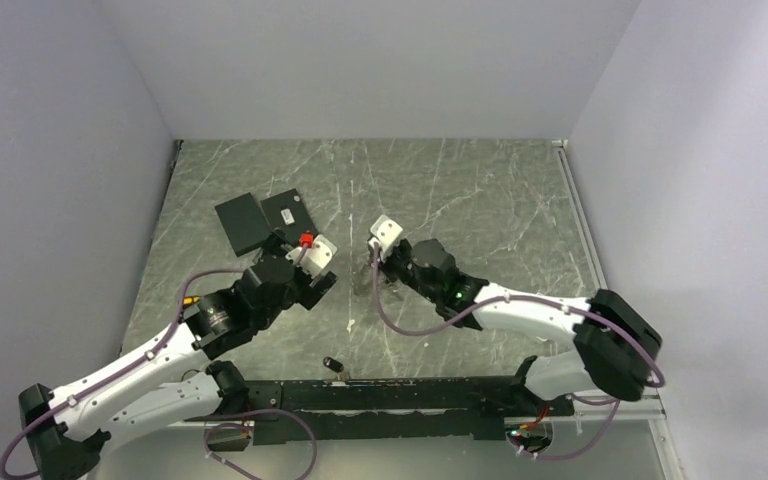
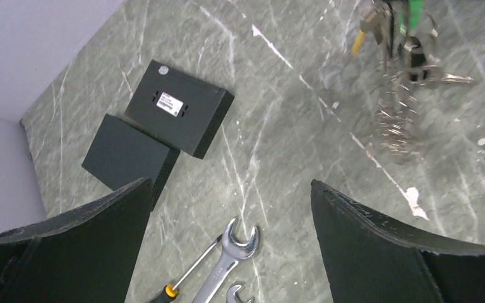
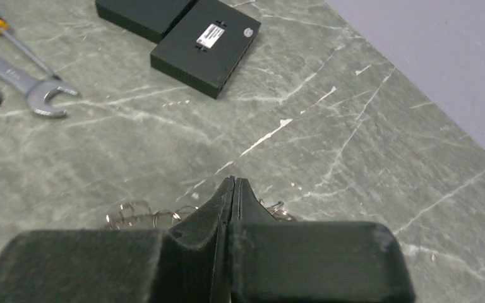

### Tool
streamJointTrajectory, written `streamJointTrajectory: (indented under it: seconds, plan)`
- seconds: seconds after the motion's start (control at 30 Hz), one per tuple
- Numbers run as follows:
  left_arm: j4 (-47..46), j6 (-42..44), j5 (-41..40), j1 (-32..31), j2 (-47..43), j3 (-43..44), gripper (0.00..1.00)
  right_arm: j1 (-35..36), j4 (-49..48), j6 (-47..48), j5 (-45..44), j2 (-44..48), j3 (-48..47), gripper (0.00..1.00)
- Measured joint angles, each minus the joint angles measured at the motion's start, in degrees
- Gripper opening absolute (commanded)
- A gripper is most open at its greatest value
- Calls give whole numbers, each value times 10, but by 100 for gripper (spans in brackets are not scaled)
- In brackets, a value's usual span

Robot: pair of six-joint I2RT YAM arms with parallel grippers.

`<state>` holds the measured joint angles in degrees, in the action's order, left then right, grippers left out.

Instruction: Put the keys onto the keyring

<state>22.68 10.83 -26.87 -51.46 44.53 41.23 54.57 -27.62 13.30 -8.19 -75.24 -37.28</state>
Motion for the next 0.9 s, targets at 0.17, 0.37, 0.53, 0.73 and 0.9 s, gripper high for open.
streamJointTrajectory:
  seconds: [0.17,0.37,0.53,0.73,0.9]
  plan:
    - [-7,2,-30,0,-41,-37,100,-42,-57,-17,47,-82,-52,0]
    - [-24,7,-59,0,-144,-61,99,-72,-171,-60,115,-118,-55,0]
    - [-32,15,-54,0,-160,-66,99,-98,-300,-119,146,-159,26,0]
    - [-26,15,-39,0,-113,-66,99,-149,-354,-185,155,-213,116,0]
    - [-18,15,-33,0,-106,-66,99,-148,-342,-189,149,-201,137,11]
